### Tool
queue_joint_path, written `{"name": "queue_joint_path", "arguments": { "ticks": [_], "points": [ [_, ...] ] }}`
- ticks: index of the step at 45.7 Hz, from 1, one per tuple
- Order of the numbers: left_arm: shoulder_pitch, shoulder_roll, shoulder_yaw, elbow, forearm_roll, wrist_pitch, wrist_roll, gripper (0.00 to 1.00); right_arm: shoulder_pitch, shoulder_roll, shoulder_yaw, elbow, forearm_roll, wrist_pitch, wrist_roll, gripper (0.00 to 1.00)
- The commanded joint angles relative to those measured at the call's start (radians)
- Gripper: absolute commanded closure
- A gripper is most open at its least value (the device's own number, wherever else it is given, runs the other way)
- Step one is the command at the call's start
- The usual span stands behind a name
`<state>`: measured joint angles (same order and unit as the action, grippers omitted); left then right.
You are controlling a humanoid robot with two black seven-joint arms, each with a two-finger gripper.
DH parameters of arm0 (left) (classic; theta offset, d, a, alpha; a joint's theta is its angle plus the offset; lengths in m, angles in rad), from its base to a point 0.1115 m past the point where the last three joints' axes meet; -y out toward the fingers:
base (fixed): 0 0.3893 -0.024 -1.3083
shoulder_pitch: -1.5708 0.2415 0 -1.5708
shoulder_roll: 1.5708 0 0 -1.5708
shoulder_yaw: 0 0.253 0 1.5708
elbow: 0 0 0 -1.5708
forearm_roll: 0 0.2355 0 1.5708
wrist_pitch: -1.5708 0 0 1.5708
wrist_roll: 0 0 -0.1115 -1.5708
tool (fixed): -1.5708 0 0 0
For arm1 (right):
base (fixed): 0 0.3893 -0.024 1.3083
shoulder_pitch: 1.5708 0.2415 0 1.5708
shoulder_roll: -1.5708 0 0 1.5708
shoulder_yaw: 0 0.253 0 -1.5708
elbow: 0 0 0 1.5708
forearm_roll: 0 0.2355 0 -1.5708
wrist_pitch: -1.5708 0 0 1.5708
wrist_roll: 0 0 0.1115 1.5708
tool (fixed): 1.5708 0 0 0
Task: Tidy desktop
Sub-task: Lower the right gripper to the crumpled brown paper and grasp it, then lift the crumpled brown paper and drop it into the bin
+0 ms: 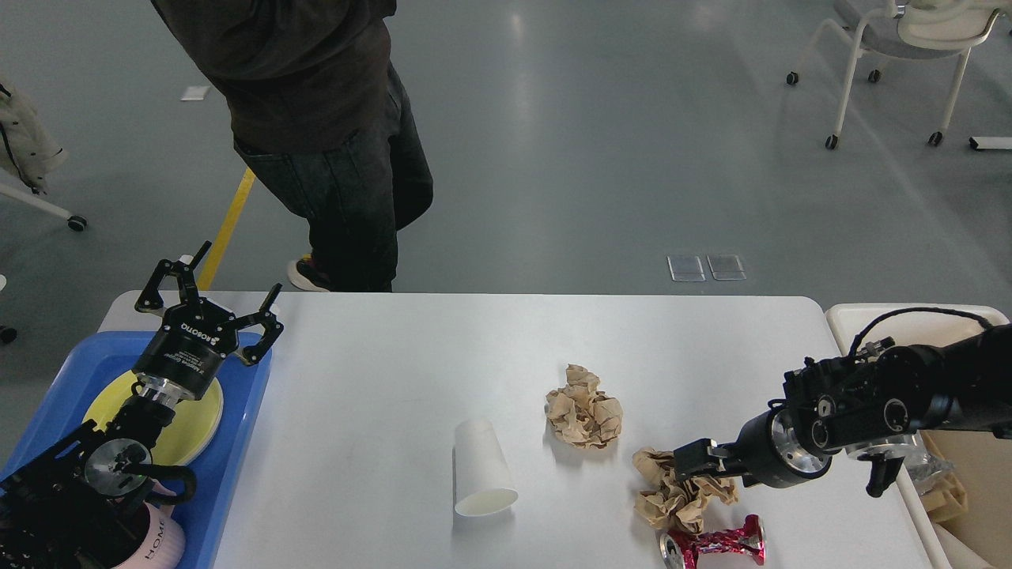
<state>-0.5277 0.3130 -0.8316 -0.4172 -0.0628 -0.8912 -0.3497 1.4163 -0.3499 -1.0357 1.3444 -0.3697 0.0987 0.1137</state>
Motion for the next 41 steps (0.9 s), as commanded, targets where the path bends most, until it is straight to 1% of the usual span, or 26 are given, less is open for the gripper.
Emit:
{"name": "queue_joint_path", "arguments": {
  "ticks": [1, 8, 9, 10, 11, 12, 14, 15, 16, 20, 21, 22, 25, 32, 37, 41],
  "points": [
    [0.0, 0.0, 0.0, 0.0, 0.0, 0.0, 0.0, 0.0, -0.04, -0.001, 0.017, -0.016, 0.002, -0.004, 0.0, 0.0],
    [0.0, 0.0, 0.0, 0.0, 0.0, 0.0, 0.0, 0.0, -0.082, 0.0, 0.045, -0.031, 0.003, -0.063, 0.0, 0.0],
    [0.0, 0.0, 0.0, 0.0, 0.0, 0.0, 0.0, 0.0, -0.083, 0.0, 0.045, -0.033, 0.005, -0.068, 0.0, 0.01],
    [0.0, 0.0, 0.0, 0.0, 0.001, 0.0, 0.0, 0.0, -0.085, 0.0, 0.043, -0.033, 0.005, -0.07, 0.0, 0.06],
    [0.0, 0.0, 0.0, 0.0, 0.0, 0.0, 0.0, 0.0, -0.086, -0.001, 0.042, -0.033, 0.003, -0.071, 0.0, 0.11],
    [0.0, 0.0, 0.0, 0.0, 0.0, 0.0, 0.0, 0.0, -0.088, -0.001, 0.042, -0.033, 0.003, -0.071, 0.001, 0.18],
    [0.0, 0.0, 0.0, 0.0, 0.0, 0.0, 0.0, 0.0, -0.097, -0.001, 0.043, -0.036, 0.005, -0.08, 0.003, 0.41],
    [0.0, 0.0, 0.0, 0.0, 0.0, 0.0, 0.0, 0.0, -0.102, -0.001, 0.043, -0.034, 0.003, -0.086, 0.004, 0.49],
    [0.0, 0.0, 0.0, 0.0, 0.0, 0.0, 0.0, 0.0, -0.105, -0.001, 0.043, -0.034, 0.003, -0.093, 0.006, 0.53],
    [0.0, 0.0, 0.0, 0.0, 0.0, 0.0, 0.0, 0.0, -0.108, -0.001, 0.045, -0.033, 0.006, -0.113, 0.006, 0.56],
    [0.0, 0.0, 0.0, 0.0, 0.0, 0.0, 0.0, 0.0, -0.108, -0.001, 0.043, -0.031, 0.008, -0.113, 0.006, 0.6],
    [0.0, 0.0, -0.001, 0.0, 0.0, 0.0, 0.0, 0.0, -0.108, -0.001, 0.045, -0.031, 0.009, -0.113, 0.006, 0.66],
    [0.0, 0.0, 0.0, 0.0, 0.0, 0.0, 0.0, 0.0, -0.106, -0.006, 0.045, -0.031, 0.009, -0.109, 0.006, 1.0],
    [0.0, 0.0, -0.001, 0.0, 0.0, 0.0, 0.0, 0.0, -0.063, -0.033, 0.034, -0.019, 0.012, -0.088, 0.004, 1.0],
    [0.0, 0.0, -0.001, 0.0, 0.0, 0.0, 0.0, 0.0, 0.028, -0.101, 0.025, 0.018, 0.017, 0.005, 0.012, 1.0],
    [0.0, 0.0, -0.001, 0.0, 0.0, 0.0, 0.0, 0.0, 0.189, -0.194, 0.014, 0.074, 0.014, 0.113, 0.014, 1.0]
  ]
}}
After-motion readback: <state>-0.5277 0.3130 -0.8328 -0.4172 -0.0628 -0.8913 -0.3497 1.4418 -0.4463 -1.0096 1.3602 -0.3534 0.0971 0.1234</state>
